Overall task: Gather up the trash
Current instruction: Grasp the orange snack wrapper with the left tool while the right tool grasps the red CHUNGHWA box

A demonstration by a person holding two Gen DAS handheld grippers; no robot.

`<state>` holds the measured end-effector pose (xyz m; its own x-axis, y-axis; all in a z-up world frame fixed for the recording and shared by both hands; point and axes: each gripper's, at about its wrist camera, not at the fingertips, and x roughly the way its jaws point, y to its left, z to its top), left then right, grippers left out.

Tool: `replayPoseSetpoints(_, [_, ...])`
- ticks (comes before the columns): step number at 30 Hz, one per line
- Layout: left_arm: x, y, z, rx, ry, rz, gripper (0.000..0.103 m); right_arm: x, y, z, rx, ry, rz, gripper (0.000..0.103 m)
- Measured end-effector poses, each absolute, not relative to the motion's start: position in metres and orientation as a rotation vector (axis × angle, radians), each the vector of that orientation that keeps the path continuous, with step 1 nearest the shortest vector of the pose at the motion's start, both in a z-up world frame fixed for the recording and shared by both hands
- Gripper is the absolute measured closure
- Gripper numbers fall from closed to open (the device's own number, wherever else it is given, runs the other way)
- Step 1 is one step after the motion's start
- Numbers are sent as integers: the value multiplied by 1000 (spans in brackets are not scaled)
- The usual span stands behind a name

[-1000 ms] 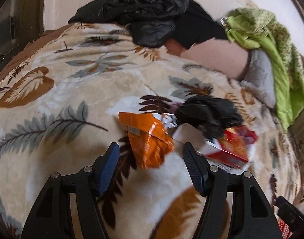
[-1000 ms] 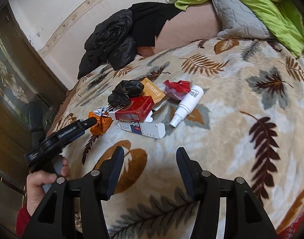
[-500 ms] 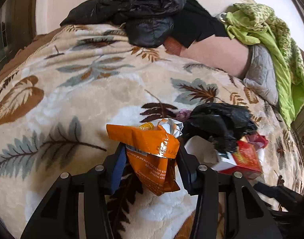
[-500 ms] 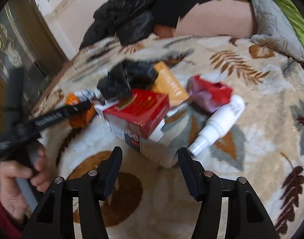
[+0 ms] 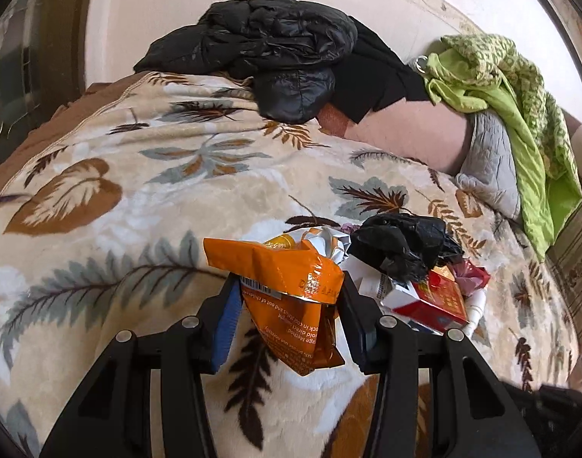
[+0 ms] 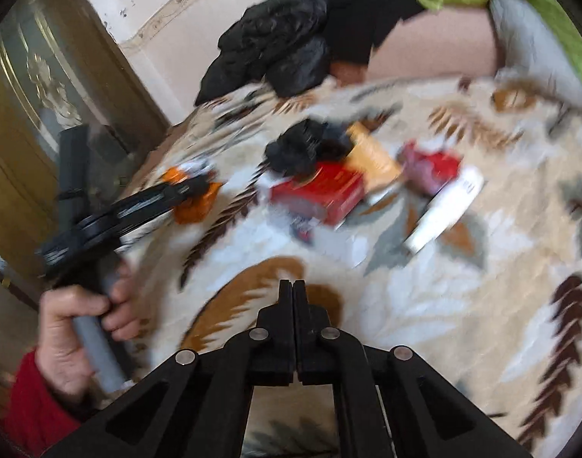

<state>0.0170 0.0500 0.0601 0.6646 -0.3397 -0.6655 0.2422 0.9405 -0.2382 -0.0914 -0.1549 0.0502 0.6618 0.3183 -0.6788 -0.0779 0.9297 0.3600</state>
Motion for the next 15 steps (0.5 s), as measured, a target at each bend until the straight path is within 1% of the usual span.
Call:
replayPoseSetpoints(1, [14, 51, 61, -136, 773, -326, 55, -86, -159, 49, 350, 822, 232, 92])
replayPoseSetpoints(3, [7, 53, 64, -122, 759, -323, 55, -79, -169, 49, 430, 794, 208, 42])
replayPoseSetpoints(4, [6, 53, 65, -115, 755, -322, 55, -75, -172, 50, 454, 775, 200, 36])
replayPoseSetpoints(5, [5, 53, 66, -107, 748, -322, 55, -69, -175, 51, 480, 758, 194, 34])
replayPoseSetpoints(9, [9, 55, 65, -130, 761, -338, 55, -39, -196, 38, 673, 772, 188, 34])
replayPoseSetpoints(12, [11, 50, 64, -116, 762, -353, 55, -16, -212, 14, 822, 811, 167, 34])
replayPoseSetpoints(13, [11, 48, 64, -99, 757, -356, 55, -10, -216, 6, 871, 822, 171, 34])
replayPoseSetpoints(15, [10, 45, 64, -81, 752, -368, 55, 0, -217, -8, 933, 848, 200, 40])
